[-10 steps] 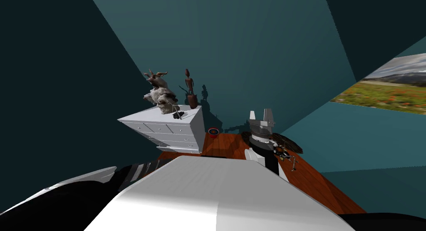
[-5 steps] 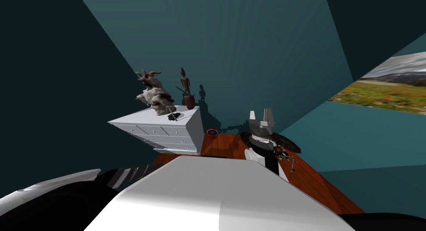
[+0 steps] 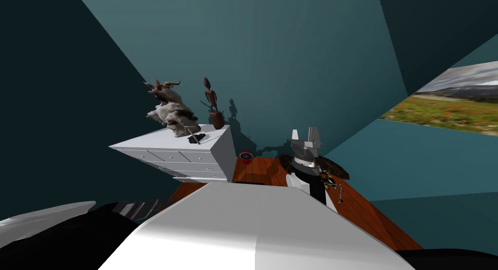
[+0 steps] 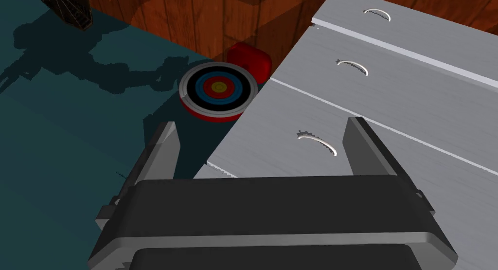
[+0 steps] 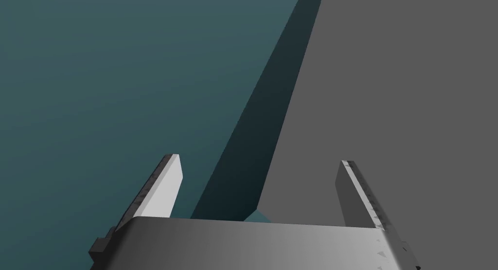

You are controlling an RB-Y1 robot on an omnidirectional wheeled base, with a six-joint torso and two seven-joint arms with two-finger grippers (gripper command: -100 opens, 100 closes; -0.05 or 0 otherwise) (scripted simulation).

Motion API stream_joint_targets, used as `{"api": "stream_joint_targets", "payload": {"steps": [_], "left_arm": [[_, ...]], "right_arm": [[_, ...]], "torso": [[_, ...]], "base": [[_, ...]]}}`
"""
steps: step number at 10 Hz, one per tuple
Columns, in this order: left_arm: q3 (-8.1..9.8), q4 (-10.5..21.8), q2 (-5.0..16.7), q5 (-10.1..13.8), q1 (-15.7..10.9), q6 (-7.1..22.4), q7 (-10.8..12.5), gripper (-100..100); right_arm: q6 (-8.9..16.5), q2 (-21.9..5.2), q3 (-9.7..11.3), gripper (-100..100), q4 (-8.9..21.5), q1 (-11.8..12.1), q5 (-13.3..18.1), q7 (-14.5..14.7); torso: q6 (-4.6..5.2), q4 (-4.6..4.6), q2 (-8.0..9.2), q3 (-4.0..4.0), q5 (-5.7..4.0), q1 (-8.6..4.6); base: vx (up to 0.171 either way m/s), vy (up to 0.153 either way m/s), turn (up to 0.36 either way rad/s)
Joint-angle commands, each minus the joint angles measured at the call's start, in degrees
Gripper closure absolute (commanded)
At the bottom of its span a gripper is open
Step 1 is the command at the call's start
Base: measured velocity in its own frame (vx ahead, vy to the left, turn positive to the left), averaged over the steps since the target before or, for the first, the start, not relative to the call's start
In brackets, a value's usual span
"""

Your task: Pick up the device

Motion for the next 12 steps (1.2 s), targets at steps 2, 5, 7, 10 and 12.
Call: {"api": "stream_joint_targets", "payload": {"steps": [2,5,7,10,12], "left_arm": [[0.14,4.37,1.69,0.48,0.98,-3.10,-0.18,-100],[-0.66,8.68,3.61,-0.01,1.33,-6.13,-0.10,-100],[-1.41,12.94,5.38,-0.54,1.58,-9.07,-0.07,-100],[-2.78,19.15,8.46,-1.62,1.82,-14.33,-0.14,-100],[-2.78,21.17,8.46,-1.62,1.82,-14.62,-0.14,-100]], "right_arm": [[0.00,0.00,0.00,0,0.00,0.00,0.00,0.00],[0.00,-0.01,-0.01,0,0.00,0.00,0.00,0.00],[0.00,0.00,0.00,0,0.00,0.00,0.00,0.00],[0.00,-0.01,-0.01,0,0.00,0.00,0.00,0.00],[0.00,-0.01,-0.01,0,0.00,0.00,0.00,0.00]], "torso": [[-0.02,0.00,0.03,0.01,-0.01,0.05],[-0.02,0.01,0.07,0.04,0.04,0.23],[-0.01,0.02,0.07,0.04,0.05,0.19],[-0.02,-0.01,0.01,0.00,0.03,0.17],[-0.01,-0.03,-0.09,-0.06,0.04,0.21]], "base": [[0.061,-0.059,-0.003],[0.067,-0.040,-0.027],[0.084,-0.066,-0.043],[0.107,-0.070,-0.041],[0.087,-0.032,-0.014]]}}
